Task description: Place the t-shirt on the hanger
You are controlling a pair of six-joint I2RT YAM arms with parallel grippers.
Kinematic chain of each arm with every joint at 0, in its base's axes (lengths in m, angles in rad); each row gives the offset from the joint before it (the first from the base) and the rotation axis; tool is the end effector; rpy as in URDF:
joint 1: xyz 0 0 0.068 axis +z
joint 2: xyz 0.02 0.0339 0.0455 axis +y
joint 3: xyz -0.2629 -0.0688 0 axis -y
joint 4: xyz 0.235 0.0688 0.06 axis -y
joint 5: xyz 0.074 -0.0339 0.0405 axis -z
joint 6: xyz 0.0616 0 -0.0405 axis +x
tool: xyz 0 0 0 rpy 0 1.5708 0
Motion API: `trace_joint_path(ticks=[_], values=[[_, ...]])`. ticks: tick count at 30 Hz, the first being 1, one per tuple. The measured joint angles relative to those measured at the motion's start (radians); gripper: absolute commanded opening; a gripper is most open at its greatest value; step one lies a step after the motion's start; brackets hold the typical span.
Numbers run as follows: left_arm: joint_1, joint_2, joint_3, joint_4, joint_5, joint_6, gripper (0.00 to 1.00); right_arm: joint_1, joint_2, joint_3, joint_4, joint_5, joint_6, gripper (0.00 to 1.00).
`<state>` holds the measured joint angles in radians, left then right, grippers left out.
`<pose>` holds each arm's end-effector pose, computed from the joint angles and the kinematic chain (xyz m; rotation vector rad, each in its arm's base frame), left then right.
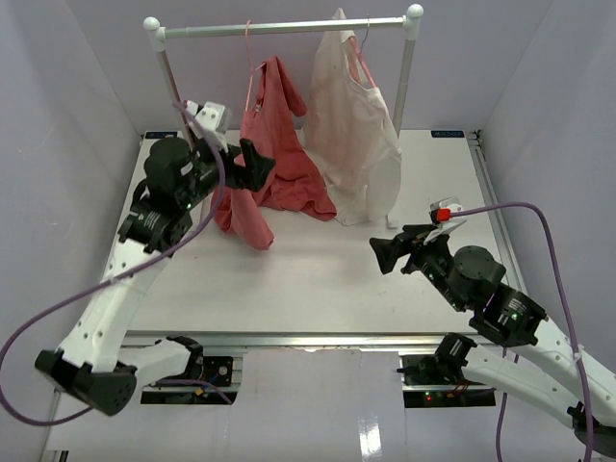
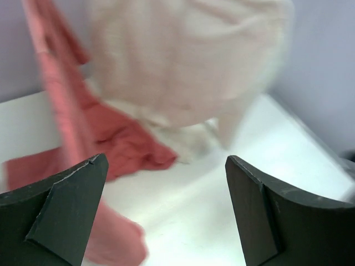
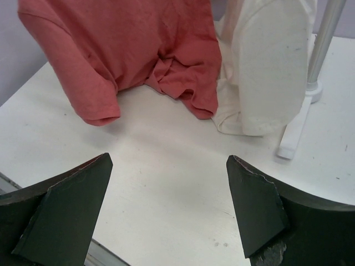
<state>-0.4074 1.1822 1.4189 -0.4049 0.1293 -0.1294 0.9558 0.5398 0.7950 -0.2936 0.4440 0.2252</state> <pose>0.2429 -0.1135 0.4476 0.3395 1.7315 -0.5046 0.1002 0.0960 0.3610 -0.2464 1.6152 0.5561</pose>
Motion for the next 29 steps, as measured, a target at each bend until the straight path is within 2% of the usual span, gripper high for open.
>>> trace_joint_path(ticks=[2,5,13,18,23,29], values=[[-0.004,-0.112,-0.104,0.058,0.121,-0.057,0.98,0.0,0.03,0.022,-0.021,0.024,0.023,0.9],[-0.01,-0.223,-0.219,0.108,0.198,-0.106,0.98,0.0,0.05,0.048,-0.031,0.047,0.04,0.9],[-0.01,-0.477,-0.547,0.131,0.16,-0.169,0.98,0.0,0.029,0.052,-0.048,0.05,0.044,0.9],[-0.01,-0.537,-0.651,0.159,0.183,-0.203,0.98,0.0,0.042,0.052,-0.05,0.051,0.044,0.9],[-0.01,-0.666,-0.797,0.219,0.203,-0.25,0.98,0.0,0.068,0.052,-0.057,0.051,0.043,0.9],[-0.01,-0.673,-0.817,0.255,0.23,-0.269,0.98,0.0,0.085,0.052,-0.064,0.048,0.035,0.9]])
